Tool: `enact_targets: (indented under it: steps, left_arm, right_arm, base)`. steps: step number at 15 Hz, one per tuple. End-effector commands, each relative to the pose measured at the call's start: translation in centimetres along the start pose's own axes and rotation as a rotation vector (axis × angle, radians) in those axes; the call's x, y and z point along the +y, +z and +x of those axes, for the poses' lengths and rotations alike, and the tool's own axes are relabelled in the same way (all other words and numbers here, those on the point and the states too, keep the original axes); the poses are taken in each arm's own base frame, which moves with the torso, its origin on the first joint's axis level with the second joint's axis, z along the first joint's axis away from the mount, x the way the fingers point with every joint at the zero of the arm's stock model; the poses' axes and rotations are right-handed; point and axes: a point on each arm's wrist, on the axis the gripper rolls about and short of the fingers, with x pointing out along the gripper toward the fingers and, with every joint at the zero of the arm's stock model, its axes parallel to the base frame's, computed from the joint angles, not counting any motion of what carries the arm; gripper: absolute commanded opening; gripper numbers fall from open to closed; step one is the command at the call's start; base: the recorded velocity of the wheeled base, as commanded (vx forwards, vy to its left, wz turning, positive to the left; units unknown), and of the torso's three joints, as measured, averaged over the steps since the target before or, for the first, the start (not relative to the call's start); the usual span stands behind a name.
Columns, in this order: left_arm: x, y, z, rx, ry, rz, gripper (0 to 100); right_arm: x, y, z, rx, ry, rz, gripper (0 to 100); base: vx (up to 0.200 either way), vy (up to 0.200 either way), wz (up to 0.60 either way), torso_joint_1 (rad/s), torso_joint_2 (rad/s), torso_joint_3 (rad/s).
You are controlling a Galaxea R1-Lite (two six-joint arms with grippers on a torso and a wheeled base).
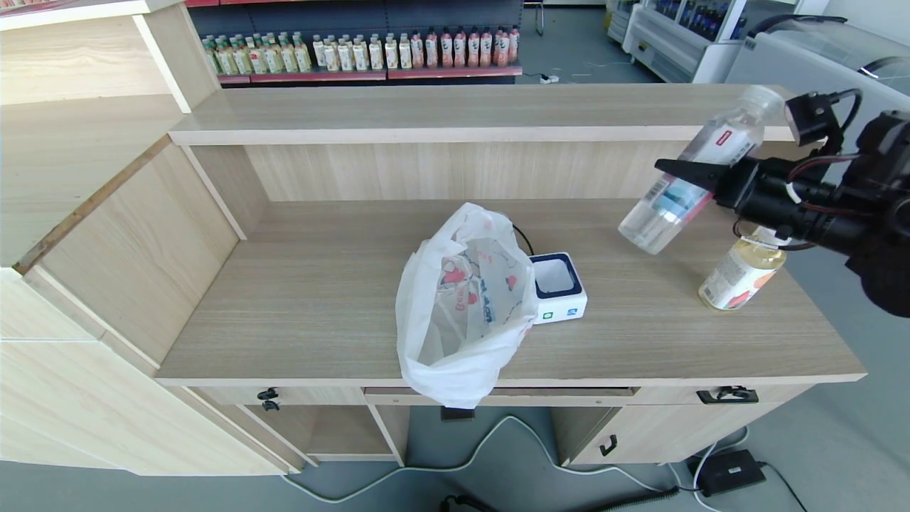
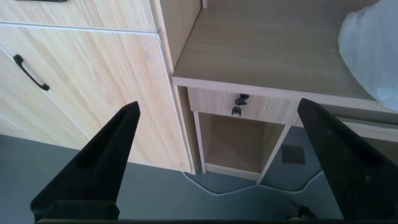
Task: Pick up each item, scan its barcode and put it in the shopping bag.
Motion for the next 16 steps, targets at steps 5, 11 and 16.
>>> enact_targets:
  steps: [5,11,16]
  left_arm:
    - [0.0,0.0,0.0,-0.001,0.001,0.000,100]
    - [0.0,0.0,0.0,-0.001,0.001,0.000,100]
    - [0.0,0.0,0.0,-0.001,0.001,0.000,100]
  right_arm:
    - [13.7,1.8,-2.6,0.026,0.562,0.044,0]
    - [15.7,1.8,-3.1,0.004,0.675,0.012,0]
    - [15.5,0.8,-2.1,-0.060,0.753,-0.078,0]
  base:
    - [0.000,0.000,0.00,0.000,0.00,0.000]
    - [0.000,0.000,0.00,0.000,0.00,0.000]
    - [0.000,0.000,0.00,0.000,0.00,0.000]
